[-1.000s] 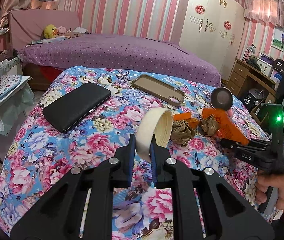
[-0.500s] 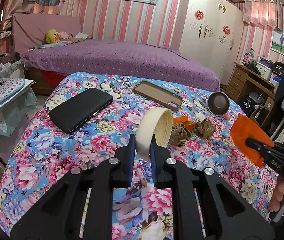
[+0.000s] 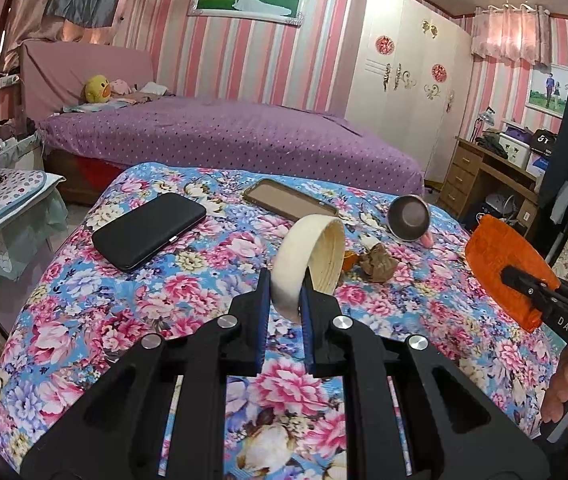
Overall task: Collect trash
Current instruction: 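Carry the tape roll and snack packet over to the blue basket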
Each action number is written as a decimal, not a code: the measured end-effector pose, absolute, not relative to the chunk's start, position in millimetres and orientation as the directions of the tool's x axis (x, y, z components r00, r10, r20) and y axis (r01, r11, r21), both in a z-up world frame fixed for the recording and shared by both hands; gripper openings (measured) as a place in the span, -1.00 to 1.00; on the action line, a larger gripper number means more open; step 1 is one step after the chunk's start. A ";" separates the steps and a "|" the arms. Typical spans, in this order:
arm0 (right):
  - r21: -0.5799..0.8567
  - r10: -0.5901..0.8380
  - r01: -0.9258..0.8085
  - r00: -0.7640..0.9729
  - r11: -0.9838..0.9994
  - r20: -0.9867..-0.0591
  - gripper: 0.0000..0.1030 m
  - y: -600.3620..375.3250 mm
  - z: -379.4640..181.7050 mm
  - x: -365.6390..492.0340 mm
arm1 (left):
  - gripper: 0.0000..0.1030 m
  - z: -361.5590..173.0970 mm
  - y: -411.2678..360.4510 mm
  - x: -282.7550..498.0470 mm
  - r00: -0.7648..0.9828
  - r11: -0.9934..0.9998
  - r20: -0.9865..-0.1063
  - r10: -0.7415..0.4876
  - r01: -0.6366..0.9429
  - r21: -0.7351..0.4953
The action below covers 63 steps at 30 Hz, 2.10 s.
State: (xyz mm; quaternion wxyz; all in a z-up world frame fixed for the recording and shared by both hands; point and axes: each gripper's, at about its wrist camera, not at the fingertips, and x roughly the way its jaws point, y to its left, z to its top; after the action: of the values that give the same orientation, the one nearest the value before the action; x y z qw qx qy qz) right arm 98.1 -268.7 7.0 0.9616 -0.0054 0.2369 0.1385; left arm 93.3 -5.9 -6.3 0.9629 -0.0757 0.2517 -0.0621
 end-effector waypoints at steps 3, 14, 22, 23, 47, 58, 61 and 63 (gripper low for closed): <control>0.051 0.259 -0.264 0.858 0.963 -0.444 -0.95 -273.6 9.0 92.8 | -0.76 -6.8 -10.2 92.6 0.863 0.980 -0.478 -0.164 0.086 -0.181; 0.051 0.244 -0.247 0.869 0.968 -0.429 -0.95 -279.9 9.4 82.7 | -0.76 -4.3 -21.3 87.8 0.868 0.978 -0.461 -0.185 0.114 -0.177; 0.054 0.246 -0.247 0.873 0.968 -0.420 -0.95 -279.4 10.8 77.1 | -0.76 -2.7 -22.3 87.1 0.870 0.976 -0.454 -0.193 0.121 -0.183; 0.058 0.249 -0.248 0.873 0.967 -0.420 -0.95 -279.9 11.0 76.7 | -0.76 -2.4 -22.4 87.0 0.870 0.976 -0.453 -0.193 0.121 -0.183; 0.020 0.110 -0.111 0.925 0.994 -0.364 -0.95 -372.1 39.6 40.8 | -0.76 33.9 -119.1 75.0 0.858 0.943 -0.391 -0.332 0.299 -0.145; -0.011 -0.111 0.115 0.925 0.993 -0.364 -0.95 -485.9 43.6 -23.6 | -0.76 47.2 -260.0 59.9 0.766 0.848 -0.368 -0.527 0.501 -0.173; -0.001 -0.167 0.180 0.911 0.984 -0.378 -0.95 -516.0 38.7 -38.6 | -0.76 45.4 -304.1 51.8 0.726 0.812 -0.374 -0.578 0.556 -0.175; 0.007 -0.192 0.211 0.901 0.977 -0.390 -0.95 -531.6 33.6 -46.4 | -0.76 43.2 -325.5 48.4 0.697 0.791 -0.383 -0.606 0.581 -0.193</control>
State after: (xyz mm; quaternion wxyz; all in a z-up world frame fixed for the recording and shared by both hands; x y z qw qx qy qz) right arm -46.4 -531.6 33.6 0.9746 0.0243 0.1974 -0.1034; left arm 48.4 -325.5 43.2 0.9208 -0.0286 0.2179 -0.3223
